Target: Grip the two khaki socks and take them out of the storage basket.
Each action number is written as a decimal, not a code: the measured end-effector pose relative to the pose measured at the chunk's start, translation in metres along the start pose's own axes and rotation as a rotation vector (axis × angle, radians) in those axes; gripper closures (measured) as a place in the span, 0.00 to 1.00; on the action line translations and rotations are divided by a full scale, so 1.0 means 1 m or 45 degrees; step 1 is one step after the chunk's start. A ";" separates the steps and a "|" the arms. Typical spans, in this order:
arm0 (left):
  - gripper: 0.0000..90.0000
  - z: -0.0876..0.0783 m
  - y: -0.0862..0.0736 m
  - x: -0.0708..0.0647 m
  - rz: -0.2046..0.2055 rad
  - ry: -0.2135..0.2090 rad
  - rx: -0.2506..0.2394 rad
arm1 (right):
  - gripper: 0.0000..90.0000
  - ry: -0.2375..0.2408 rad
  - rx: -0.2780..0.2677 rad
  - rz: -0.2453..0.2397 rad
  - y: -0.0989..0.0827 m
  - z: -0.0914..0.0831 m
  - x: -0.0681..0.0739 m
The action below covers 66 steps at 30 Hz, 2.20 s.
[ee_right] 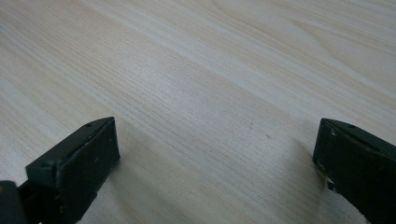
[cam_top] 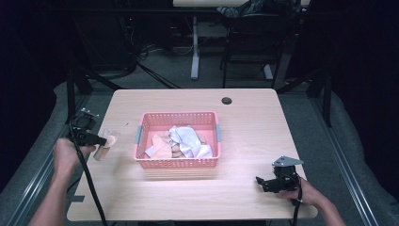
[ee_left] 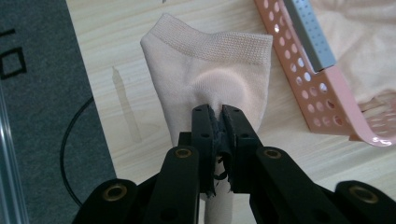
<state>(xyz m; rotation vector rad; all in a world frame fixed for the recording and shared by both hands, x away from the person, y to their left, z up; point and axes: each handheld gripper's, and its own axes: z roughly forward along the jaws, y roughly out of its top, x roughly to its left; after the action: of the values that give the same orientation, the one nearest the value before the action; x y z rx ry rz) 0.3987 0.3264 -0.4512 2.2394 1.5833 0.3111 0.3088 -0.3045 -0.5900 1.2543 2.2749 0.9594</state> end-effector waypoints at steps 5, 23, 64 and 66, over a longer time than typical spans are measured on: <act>0.93 0.013 -0.003 0.004 -0.019 -0.001 0.013 | 0.00 -0.001 -0.002 -0.001 0.000 0.000 0.000; 0.93 0.065 -0.012 0.011 -0.046 -0.036 0.057 | 0.00 -0.001 -0.002 -0.001 0.000 0.000 0.000; 0.00 0.013 0.023 -0.041 0.047 -0.111 -0.226 | 0.00 -0.002 -0.001 -0.001 0.000 0.000 0.000; 0.00 0.014 0.026 -0.049 0.066 -0.123 -0.239 | 0.00 -0.002 -0.002 -0.001 0.000 0.000 0.000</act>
<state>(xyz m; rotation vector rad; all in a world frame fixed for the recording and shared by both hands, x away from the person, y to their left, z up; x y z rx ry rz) 0.4098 0.2701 -0.4506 2.1218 1.3885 0.3455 0.3089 -0.3045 -0.5900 1.2532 2.2729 0.9588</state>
